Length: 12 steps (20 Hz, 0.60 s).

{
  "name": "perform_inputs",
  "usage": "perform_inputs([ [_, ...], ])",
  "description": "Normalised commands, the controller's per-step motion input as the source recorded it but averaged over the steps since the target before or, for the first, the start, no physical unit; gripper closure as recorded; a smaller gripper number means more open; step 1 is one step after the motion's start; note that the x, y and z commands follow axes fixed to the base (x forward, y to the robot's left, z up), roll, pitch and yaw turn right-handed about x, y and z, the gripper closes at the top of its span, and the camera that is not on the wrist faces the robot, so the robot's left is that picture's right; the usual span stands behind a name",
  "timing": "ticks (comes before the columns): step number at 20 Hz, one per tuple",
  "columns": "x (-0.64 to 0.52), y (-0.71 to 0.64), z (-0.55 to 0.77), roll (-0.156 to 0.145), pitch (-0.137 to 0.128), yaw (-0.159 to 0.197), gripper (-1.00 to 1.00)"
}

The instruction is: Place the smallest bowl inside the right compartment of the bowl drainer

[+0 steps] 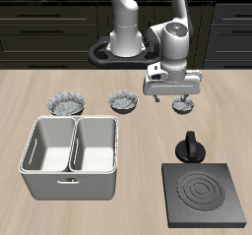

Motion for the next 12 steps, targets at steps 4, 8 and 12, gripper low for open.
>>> perform_inputs([
  [4,0.07,-0.04,-0.18,-0.009,0.034,0.023,-1.00],
  [8,0.03,0.07,-0.26,0.070,0.063,0.012,-1.00],
  [12,-0.03,0.02,-0.16,0.034,0.017,0.012,1.00],
])
